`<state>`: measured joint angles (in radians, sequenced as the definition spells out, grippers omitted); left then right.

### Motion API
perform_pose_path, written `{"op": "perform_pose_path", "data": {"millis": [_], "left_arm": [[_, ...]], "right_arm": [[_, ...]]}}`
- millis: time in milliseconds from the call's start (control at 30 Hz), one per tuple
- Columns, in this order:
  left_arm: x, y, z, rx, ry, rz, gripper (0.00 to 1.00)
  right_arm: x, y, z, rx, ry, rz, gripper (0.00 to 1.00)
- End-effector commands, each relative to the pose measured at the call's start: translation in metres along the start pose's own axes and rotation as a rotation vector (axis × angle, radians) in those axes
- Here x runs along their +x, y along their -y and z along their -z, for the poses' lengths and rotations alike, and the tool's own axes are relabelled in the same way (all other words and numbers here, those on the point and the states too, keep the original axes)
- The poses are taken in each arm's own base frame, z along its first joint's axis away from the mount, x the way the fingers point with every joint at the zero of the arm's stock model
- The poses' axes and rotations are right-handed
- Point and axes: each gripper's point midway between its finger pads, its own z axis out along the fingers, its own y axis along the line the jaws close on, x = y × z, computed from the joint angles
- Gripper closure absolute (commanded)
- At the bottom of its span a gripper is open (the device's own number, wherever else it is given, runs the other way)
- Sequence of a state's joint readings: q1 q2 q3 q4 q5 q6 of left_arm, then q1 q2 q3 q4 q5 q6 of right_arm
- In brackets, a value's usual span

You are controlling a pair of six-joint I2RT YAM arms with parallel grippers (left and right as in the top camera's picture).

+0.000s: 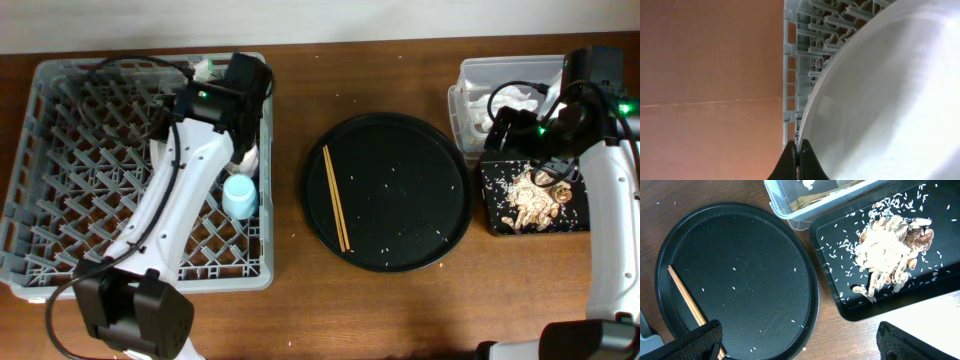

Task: Sort waste into correct bins and load items into the dishwasher rack
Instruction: 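Stand the white plate upright in the rack with the left gripper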

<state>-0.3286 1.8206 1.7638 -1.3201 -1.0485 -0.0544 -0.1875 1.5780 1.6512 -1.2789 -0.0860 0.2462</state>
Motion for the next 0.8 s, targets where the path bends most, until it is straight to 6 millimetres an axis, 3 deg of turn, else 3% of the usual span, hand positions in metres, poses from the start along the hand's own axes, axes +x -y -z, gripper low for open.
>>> {"op": "perform_pose_path", "data": {"millis": [0, 100, 200, 300, 500, 633, 667, 733, 767], "left_arm": [[0.014, -0.014, 0.002, -0.052, -0.03, 0.078, 1.0], [0.017, -0.036, 0.006, -0.187, -0.015, 0.132, 1.0], [0.016, -0.035, 0.007, -0.183, -0.01, 0.166, 1.0], [0.02, -0.018, 0.004, -0.097, -0.036, 0.181, 1.0], [0.033, 0.002, -0.008, -0.105, -0.067, 0.136, 1.0], [0.033, 0.004, -0.009, -0.103, -0.066, 0.139, 0.99], [0.033, 0.004, -0.009, -0.103, -0.064, 0.141, 0.68], [0.029, 0.007, -0.01, -0.089, -0.054, 0.168, 0.37], [0.028, 0.009, -0.01, -0.075, -0.053, 0.179, 0.32]], "right_arm": [[-0.001, 0.004, -0.001, 0.017, 0.002, 0.002, 0.01], [-0.001, 0.004, -0.001, 0.017, 0.002, 0.002, 0.01], [-0.001, 0.004, -0.001, 0.017, 0.002, 0.002, 0.01], [-0.001, 0.004, -0.001, 0.017, 0.002, 0.002, 0.01], [-0.001, 0.004, -0.001, 0.017, 0.002, 0.002, 0.01], [-0.001, 0.004, -0.001, 0.017, 0.001, 0.002, 0.01], [-0.001, 0.004, -0.001, 0.017, 0.001, 0.002, 0.01], [-0.001, 0.004, -0.001, 0.014, 0.001, 0.002, 0.01], [0.0, 0.003, -0.001, 0.013, 0.0, 0.002, 0.01]]}}
